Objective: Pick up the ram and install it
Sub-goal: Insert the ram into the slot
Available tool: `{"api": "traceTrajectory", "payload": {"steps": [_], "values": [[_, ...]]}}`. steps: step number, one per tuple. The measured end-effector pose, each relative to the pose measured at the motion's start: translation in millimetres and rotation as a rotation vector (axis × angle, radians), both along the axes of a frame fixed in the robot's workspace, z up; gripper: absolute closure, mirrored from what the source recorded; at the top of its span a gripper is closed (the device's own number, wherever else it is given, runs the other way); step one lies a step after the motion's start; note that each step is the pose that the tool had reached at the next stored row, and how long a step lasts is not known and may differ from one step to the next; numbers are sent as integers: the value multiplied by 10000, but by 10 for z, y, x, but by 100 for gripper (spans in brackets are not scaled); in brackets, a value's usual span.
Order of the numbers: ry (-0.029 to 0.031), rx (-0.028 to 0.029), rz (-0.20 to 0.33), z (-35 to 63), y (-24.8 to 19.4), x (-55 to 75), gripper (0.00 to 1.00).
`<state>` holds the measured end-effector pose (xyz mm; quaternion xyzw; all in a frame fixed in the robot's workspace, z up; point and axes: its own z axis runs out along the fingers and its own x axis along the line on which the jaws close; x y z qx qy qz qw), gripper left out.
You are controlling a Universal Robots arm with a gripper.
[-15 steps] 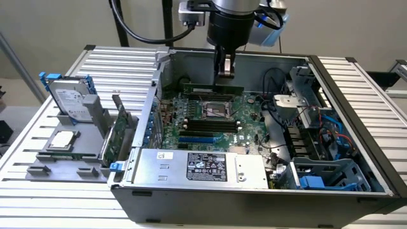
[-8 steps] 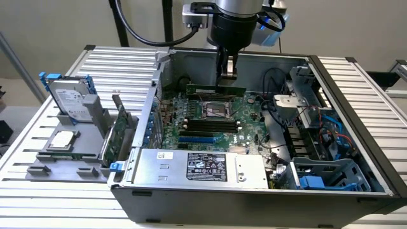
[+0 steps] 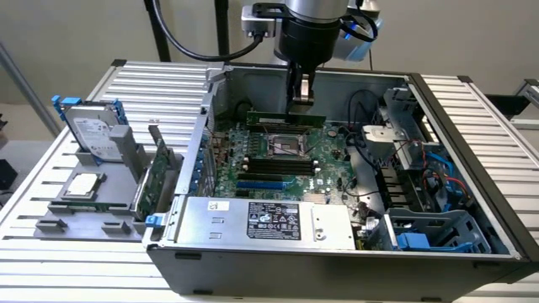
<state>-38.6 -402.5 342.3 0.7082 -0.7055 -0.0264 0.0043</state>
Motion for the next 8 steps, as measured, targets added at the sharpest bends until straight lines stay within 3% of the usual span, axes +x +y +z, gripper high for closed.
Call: {"api": "traceTrajectory", "payload": {"steps": [8], "values": [[0, -1, 1, -49, 0, 0, 100]]}}
